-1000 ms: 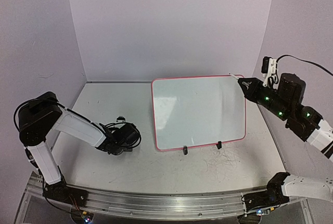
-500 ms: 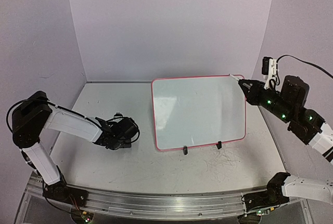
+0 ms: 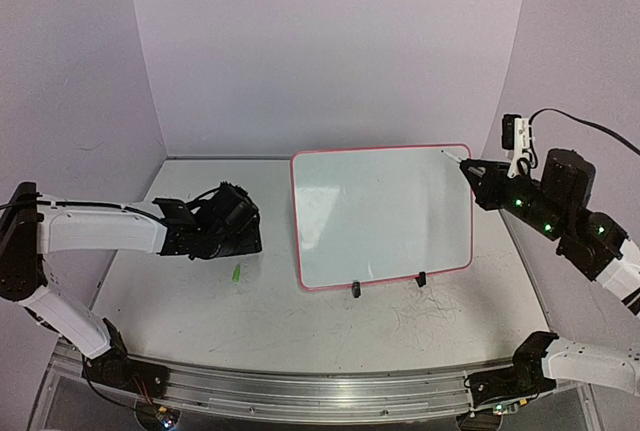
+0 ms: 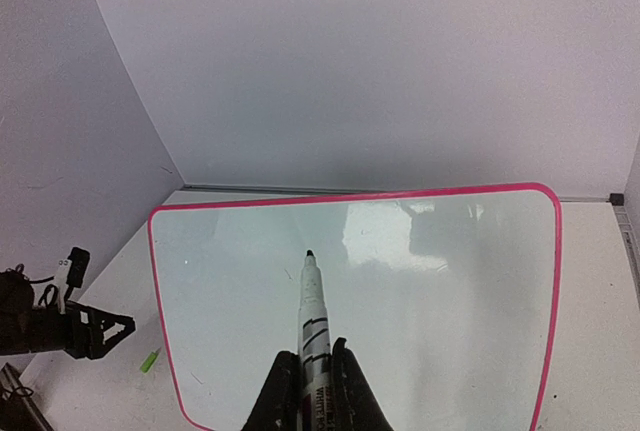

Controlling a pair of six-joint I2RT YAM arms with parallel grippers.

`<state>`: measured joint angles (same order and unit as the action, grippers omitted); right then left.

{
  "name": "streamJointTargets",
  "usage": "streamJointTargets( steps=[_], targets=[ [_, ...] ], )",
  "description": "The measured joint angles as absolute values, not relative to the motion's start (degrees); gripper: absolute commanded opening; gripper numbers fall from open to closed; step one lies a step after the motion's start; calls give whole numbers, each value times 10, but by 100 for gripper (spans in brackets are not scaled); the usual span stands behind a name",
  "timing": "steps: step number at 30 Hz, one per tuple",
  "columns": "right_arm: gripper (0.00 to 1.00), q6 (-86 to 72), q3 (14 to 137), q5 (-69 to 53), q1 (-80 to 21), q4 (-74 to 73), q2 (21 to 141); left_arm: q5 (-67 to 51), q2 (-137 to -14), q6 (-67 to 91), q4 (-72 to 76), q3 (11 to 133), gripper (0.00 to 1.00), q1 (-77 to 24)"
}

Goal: Write a sentence on the whiteboard
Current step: Hold the whiteboard at the center of the board.

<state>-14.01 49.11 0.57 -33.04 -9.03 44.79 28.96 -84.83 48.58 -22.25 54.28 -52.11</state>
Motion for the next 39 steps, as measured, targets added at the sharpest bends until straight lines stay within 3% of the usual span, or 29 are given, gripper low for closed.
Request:
streamJointTargets(
  steps=[13,26,39],
  targets=[
    [0,-142,434,47,-330,-29,349,150,-747,408,-219,578,81,-437],
    [0,-103,475,53,-344,-1,527,-95,-742,310,-89,558,82,-301],
    [0,-58,532,103,-527,78,721,-241,-842,266,55,581,80,-303]
  ],
)
